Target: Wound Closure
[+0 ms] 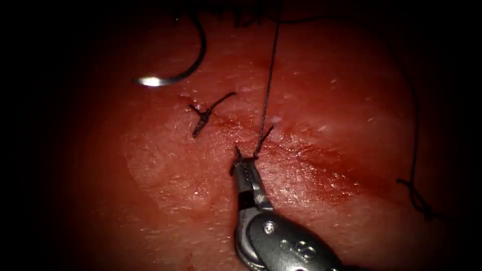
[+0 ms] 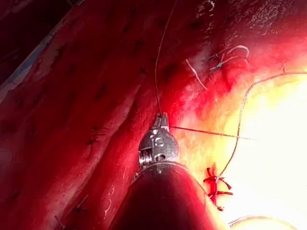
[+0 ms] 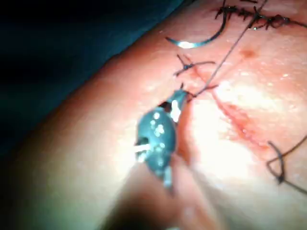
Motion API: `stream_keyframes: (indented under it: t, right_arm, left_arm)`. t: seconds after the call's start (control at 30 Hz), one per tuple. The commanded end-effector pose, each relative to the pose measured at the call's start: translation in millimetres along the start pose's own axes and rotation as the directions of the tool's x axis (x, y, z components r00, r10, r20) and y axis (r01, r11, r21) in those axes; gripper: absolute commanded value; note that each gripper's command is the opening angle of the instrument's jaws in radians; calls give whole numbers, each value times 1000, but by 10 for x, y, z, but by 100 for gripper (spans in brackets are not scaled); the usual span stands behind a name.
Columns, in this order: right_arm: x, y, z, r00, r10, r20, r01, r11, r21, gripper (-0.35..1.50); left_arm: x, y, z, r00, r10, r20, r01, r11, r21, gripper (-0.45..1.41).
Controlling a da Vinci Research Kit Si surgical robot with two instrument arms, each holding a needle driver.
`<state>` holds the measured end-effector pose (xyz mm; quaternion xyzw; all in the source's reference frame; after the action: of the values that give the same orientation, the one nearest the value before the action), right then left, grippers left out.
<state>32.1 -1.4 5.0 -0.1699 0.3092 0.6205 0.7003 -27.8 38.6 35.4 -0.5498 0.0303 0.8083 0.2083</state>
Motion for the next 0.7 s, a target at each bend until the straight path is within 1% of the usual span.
stream_keyframes:
  t: [0.03, 0.1, 0.2, 0.37, 0.43, 0.47, 0.5, 0.63, 0.67, 0.7]
  right_arm:
    - [-7, -5, 1, 1000, -1, 3, 1, 1000, 5, -35]
    - [-7, -5, 1, 1000, -7, 3, 7, 1000, 5, -35]
    - [-6, -4, 2, 1000, -7, 6, 7, 1000, 7, -35]
    - [-7, -2, 7, 1000, -18, 2, 18, 1000, 13, -35]
    - [-10, -1, 8, 1000, -24, -3, 24, 1000, 16, -35]
    - [-11, -2, 8, 1000, -25, -3, 25, 1000, 16, -35]
    - [-12, -2, 7, 1000, -26, -1, 26, 999, 19, -35]
    - [-14, -3, 4, 999, -34, 3, 34, 999, 22, -35]
    - [-16, -2, 1, 999, -35, 2, 35, 999, 24, -35]
    - [-16, -2, -1, 999, -36, 2, 35, 999, 24, -35]
  left_arm:
    - [0, -2, 10, 1000, 9, 0, -9, 1000, -1, -45]
    - [-1, 1, 12, 1000, 17, 5, -17, 1000, -2, -45]
    - [-1, 1, 15, 998, 63, 4, -63, 998, 3, -45]
    - [11, -9, 20, 992, 130, 5, -130, 991, 11, -45]
    - [14, -8, 23, 988, 154, 16, -155, 988, 28, -45]
    - [16, -7, 26, 985, 170, 42, -172, 985, 35, -45]
    - [19, -6, 31, 983, 163, 87, -170, 983, 73, -45]
    - [25, -12, 41, 978, 139, 157, -164, 973, 163, -45]
    - [26, -15, 48, 970, 151, 188, -187, 963, 195, -45]
    - [27, -17, 50, 966, 168, 196, -207, 958, 198, -45]
